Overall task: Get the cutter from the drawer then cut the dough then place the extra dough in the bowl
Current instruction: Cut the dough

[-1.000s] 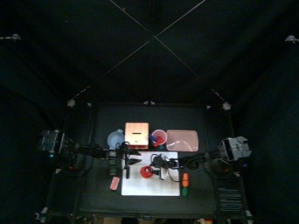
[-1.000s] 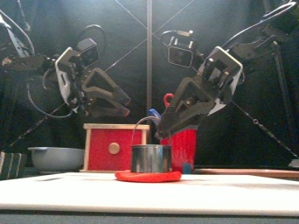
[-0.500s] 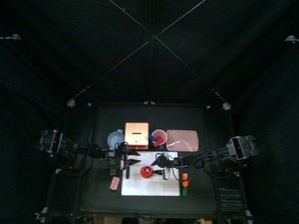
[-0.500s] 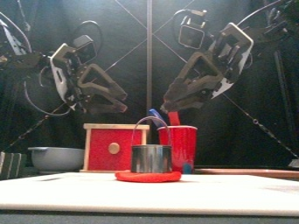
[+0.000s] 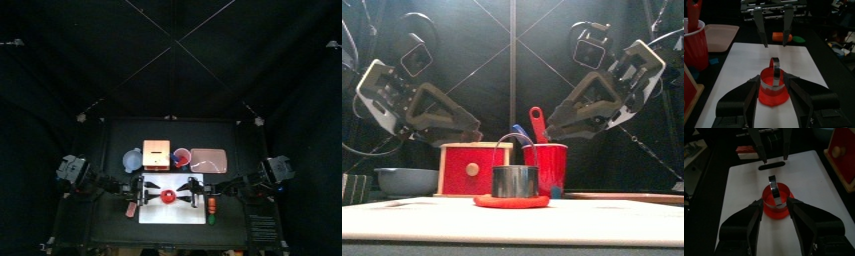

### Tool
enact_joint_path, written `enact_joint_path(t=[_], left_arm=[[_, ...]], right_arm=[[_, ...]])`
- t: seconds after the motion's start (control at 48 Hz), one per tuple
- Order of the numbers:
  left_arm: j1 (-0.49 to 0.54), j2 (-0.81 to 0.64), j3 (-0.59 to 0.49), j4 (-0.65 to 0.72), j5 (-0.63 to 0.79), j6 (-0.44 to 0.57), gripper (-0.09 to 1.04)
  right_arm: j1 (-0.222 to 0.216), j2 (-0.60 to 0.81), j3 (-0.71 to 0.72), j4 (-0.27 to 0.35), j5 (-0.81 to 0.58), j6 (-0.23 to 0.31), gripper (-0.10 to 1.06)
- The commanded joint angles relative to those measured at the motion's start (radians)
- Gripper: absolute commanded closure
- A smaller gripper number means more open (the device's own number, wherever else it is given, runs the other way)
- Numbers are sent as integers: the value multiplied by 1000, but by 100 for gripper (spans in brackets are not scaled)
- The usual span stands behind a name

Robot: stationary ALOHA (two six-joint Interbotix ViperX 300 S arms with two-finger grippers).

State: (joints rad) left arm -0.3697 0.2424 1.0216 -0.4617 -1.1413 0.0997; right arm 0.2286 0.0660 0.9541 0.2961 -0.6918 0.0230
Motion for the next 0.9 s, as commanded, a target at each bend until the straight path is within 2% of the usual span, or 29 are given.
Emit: enact_joint_path(t=[0.021,0.271,0.896], left_arm=[[-8,8,-34,-15,-11,3,15],[-5,49,-78,-15,-11,6,16],[21,58,-97,-6,6,6,16]], right_arm=[[2,14,-20,8,-43,3,17],[2,29,-35,8,-44,0,17],[-5,72,-77,-3,-34,-3,18]])
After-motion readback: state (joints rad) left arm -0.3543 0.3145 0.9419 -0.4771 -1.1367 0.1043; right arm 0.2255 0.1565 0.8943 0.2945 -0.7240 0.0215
